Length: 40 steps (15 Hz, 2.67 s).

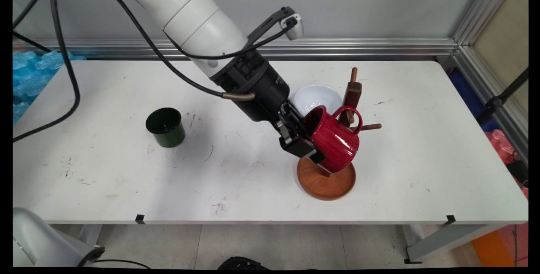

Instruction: Pick up the red mug from the rack, then place the picked object on the table

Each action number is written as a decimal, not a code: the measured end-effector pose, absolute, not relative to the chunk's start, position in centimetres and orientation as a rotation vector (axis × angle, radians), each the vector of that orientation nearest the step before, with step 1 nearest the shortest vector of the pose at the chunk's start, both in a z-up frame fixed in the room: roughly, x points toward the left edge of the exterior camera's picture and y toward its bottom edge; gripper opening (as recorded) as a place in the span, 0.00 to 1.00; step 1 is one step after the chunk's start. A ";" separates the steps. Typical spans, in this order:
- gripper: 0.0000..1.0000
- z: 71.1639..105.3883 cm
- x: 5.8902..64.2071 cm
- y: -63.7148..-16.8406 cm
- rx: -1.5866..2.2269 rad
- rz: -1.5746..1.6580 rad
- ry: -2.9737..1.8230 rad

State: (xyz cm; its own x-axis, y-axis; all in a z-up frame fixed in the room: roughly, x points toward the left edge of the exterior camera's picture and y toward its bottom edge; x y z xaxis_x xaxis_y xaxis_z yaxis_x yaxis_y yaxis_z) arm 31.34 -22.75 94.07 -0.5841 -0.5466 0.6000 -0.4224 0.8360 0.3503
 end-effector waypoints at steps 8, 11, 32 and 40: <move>0.00 94.1 31.3 -22.8 0.702 -0.206 -2.266; 0.00 94.4 31.3 -22.8 0.698 -0.202 -2.260; 0.00 99.3 31.7 -18.1 0.624 -0.264 -2.274; 0.00 101.0 38.2 -18.1 0.694 -0.123 -2.459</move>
